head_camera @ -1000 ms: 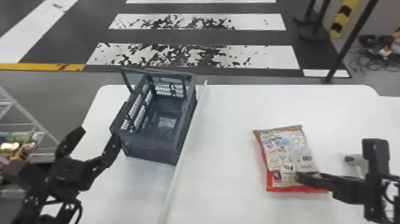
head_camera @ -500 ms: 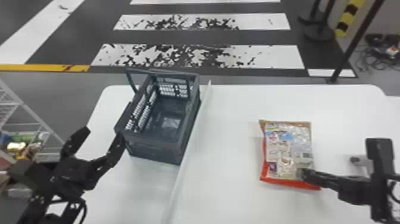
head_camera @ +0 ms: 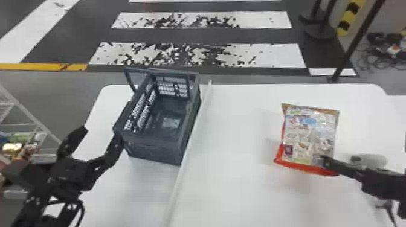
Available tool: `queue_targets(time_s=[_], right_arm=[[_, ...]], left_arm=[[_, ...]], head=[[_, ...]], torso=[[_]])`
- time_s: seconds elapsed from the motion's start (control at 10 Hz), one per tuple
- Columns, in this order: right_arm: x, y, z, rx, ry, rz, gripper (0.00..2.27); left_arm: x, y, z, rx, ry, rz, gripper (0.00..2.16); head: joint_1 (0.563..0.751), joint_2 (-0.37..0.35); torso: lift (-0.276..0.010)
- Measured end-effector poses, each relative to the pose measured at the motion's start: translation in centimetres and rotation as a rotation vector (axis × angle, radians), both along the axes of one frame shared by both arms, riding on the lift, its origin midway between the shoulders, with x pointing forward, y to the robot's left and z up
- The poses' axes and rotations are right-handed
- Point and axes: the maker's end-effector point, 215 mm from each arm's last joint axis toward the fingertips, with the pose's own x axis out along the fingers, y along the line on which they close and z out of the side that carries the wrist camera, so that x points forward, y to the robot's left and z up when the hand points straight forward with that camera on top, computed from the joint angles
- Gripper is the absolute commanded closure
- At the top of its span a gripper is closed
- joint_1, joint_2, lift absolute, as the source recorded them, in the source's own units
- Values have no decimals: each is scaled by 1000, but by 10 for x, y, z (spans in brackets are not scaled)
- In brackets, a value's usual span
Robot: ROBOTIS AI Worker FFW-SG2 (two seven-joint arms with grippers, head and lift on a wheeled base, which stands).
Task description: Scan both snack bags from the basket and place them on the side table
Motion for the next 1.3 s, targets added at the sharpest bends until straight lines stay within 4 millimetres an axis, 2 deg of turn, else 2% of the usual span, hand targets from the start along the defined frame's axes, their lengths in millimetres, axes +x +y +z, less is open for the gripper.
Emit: queue_targets(time_s=[0.1, 0.2, 0.5, 0.7, 0.9, 1.0, 1.2, 1.3], right_arm=[[6, -21, 14, 21, -31, -63, 2260], [13, -50, 27, 24, -62, -143, 2260], [16, -149, 52, -10, -116, -419, 2260], [8, -212, 47, -30, -117, -601, 2260], [10, -272, 40, -68, -170, -757, 2260], [4, -301, 33, -96, -180, -850, 2260], [-20, -343, 11, -146, -128, -1011, 2260], [-30, -357, -1, -161, -99, -1069, 2260]], left_arm=[[0, 0, 0, 0, 0, 0, 87], [-1, 0, 1, -1, -1, -1, 87], [-2, 0, 1, 0, 0, 0, 87], [-3, 0, 1, 1, 0, 0, 87], [-3, 1, 2, 3, -1, 0, 87], [-3, 2, 1, 4, 0, 1, 87], [-3, 4, 1, 4, 1, 3, 87], [-3, 5, 1, 4, 1, 4, 87]], head=[[695, 21], [695, -18], [695, -167], [695, -246], [695, -329], [695, -350], [695, -350], [695, -350]], torso=[[-75], [-75], [-75], [-75], [-75], [-75], [-75], [-75]])
